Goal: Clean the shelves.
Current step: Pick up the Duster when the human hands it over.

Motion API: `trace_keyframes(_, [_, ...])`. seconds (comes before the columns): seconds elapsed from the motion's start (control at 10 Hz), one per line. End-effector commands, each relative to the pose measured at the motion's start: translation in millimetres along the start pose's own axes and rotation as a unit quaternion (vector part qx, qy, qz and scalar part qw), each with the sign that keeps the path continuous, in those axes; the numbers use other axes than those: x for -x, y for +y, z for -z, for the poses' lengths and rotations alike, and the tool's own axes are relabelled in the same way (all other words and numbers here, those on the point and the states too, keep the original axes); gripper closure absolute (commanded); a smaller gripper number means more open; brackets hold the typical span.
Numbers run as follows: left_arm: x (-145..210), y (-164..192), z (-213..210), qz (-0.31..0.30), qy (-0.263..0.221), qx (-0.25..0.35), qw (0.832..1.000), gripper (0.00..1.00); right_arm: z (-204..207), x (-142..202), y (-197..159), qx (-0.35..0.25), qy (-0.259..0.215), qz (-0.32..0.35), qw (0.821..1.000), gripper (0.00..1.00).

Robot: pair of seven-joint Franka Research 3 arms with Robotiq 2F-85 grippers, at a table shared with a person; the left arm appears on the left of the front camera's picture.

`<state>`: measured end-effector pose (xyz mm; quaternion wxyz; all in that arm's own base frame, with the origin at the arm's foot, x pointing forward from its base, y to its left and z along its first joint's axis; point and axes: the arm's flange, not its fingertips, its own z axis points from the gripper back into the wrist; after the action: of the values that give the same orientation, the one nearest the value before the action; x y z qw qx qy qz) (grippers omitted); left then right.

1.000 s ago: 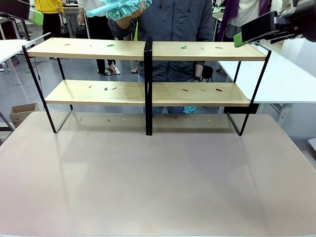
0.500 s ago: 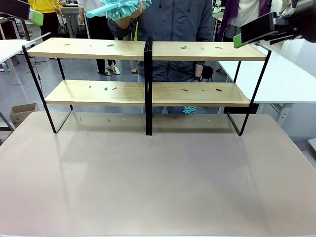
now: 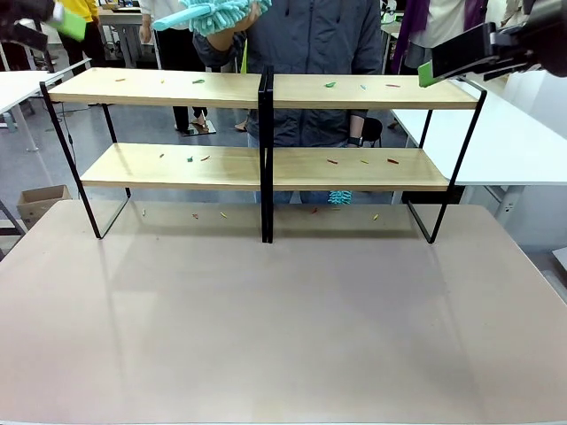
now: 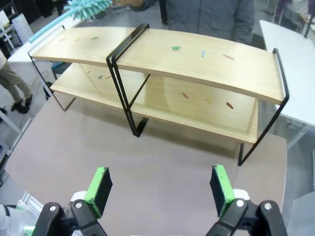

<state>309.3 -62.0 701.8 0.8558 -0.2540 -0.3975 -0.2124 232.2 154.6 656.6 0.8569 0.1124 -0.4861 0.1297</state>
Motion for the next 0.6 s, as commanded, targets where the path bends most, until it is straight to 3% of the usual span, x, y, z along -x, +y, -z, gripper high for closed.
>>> trace_keyframes(0.0, [-46.3, 47.7, -0.2, -0.156, 0.127, 0.148, 0.968, 0.0, 0.3, -0.2, -0.3, 0.002, 0.0, 0.001, 1.0, 0.0])
trace_keyframes(0.1, [-47.4, 57.8, 8.0, -0.204, 0.148, 0.228, 0.94, 0.0, 0.3, -0.2, -0.3, 0.002, 0.0, 0.001, 1.0, 0.0])
trace_keyframes(0.2, [-18.7, 22.6, 3.2, -0.044, 0.026, 0.067, 0.996, 0.0, 0.3, -0.2, -0.3, 0.002, 0.0, 0.001, 1.0, 0.0])
trace_keyframes(0.3, [-18.7, 22.6, 3.2, -0.044, 0.026, 0.067, 0.996, 0.0, 0.3, -0.2, -0.3, 0.002, 0.0, 0.001, 1.0, 0.0])
trace_keyframes(0.4, [-36.5, 48.9, 8.7, -0.087, 0.049, 0.139, 0.985, 0.0, 0.3, -0.2, -0.3, 0.002, 0.0, 0.001, 1.0, 0.0])
trace_keyframes(0.5, [-47.7, 53.0, 20.4, -0.11, 0.074, 0.137, 0.982, 0.0, 0.3, -0.2, -0.3, 0.002, 0.0, 0.001, 1.0, 0.0])
